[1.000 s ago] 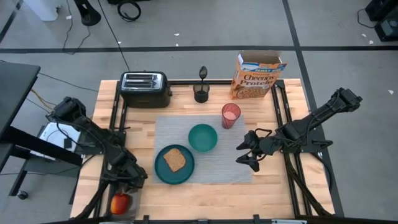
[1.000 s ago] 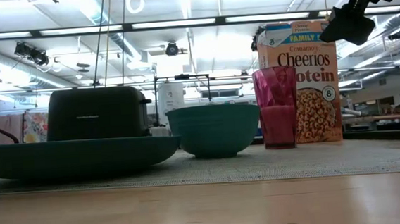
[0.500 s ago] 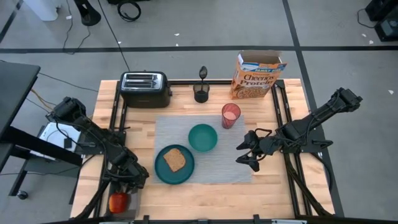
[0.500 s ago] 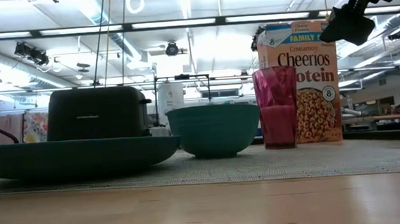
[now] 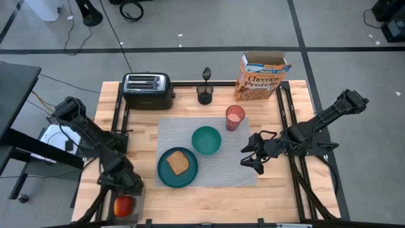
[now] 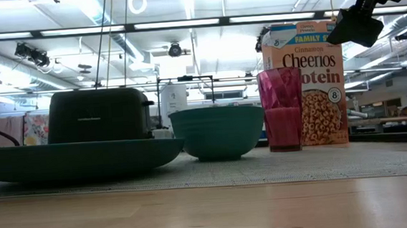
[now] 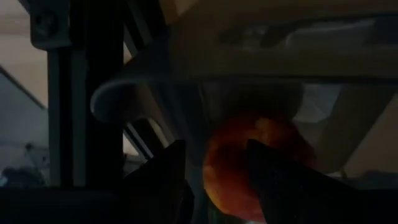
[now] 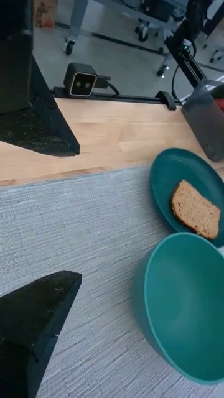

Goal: Arrange a breakfast setting
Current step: Put the apple on the gray placemat to the top left of the dark green bowl

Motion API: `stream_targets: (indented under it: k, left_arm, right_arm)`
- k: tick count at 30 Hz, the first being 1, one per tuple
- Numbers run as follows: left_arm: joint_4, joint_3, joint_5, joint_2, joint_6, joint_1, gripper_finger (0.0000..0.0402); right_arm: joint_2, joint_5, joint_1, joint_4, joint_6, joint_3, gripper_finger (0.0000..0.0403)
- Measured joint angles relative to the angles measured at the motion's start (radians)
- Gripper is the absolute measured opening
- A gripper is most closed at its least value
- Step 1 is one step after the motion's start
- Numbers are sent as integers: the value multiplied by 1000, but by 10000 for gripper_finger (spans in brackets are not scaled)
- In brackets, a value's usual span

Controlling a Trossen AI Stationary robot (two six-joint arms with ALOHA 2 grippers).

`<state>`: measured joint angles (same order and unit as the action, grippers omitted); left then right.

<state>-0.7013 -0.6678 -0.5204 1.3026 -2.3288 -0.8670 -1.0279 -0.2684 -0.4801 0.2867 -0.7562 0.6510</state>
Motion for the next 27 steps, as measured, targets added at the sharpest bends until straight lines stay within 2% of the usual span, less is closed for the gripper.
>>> stream_targets:
  k: [4,9,13,17,22,27]
  left_arm:
    - [-5,0,56,6,-25,-40,173]
    - [-3,-5,108,6,-24,-23,172]
    - [-34,-43,124,5,-20,-20,172]
    - [-79,-97,201,5,-18,-39,172]
    - [-64,-145,329,23,99,-61,172]
    - [-50,-146,343,92,223,-82,171]
  right_arm:
    - [0,0,0,-1,-25,0,320]
    - [0,-1,0,-1,-37,0,320]
    - [0,-2,0,-2,-38,0,320]
    - [0,-1,6,-2,-38,0,320]
    - [0,5,20,-2,-38,0,320]
    - [0,6,26,-2,-56,0,320]
